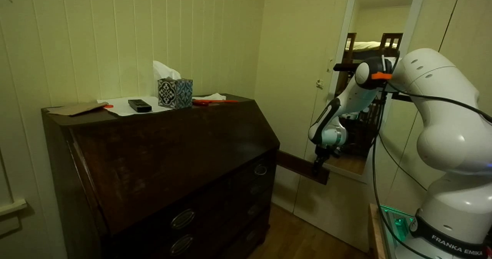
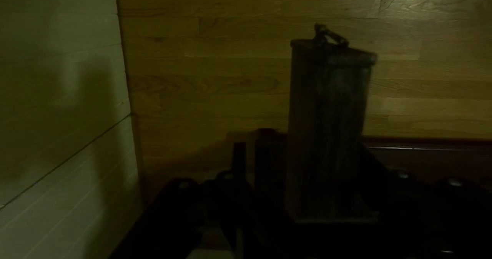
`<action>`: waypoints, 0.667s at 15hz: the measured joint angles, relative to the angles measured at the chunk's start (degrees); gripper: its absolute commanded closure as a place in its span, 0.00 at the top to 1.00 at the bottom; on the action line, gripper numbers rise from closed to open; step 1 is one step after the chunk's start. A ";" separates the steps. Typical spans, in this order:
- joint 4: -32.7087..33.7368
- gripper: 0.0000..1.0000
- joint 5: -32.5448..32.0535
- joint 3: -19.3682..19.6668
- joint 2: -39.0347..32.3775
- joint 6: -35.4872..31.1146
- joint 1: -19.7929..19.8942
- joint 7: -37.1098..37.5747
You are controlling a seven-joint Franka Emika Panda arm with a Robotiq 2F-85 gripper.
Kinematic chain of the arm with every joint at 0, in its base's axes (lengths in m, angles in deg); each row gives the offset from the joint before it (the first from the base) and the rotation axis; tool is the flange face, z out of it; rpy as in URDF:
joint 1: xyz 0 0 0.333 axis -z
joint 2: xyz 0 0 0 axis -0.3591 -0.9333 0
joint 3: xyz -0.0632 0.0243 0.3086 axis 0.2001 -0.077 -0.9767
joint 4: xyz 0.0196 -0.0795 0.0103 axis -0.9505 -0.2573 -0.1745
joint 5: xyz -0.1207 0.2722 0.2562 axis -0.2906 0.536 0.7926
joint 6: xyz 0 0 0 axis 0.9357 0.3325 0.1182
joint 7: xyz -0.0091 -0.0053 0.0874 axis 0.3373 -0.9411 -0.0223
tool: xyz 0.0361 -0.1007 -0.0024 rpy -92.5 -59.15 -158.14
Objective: Push in the wooden board
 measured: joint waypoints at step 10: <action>-1.72 0.37 0.00 -3.11 2.32 0.05 3.38 -2.24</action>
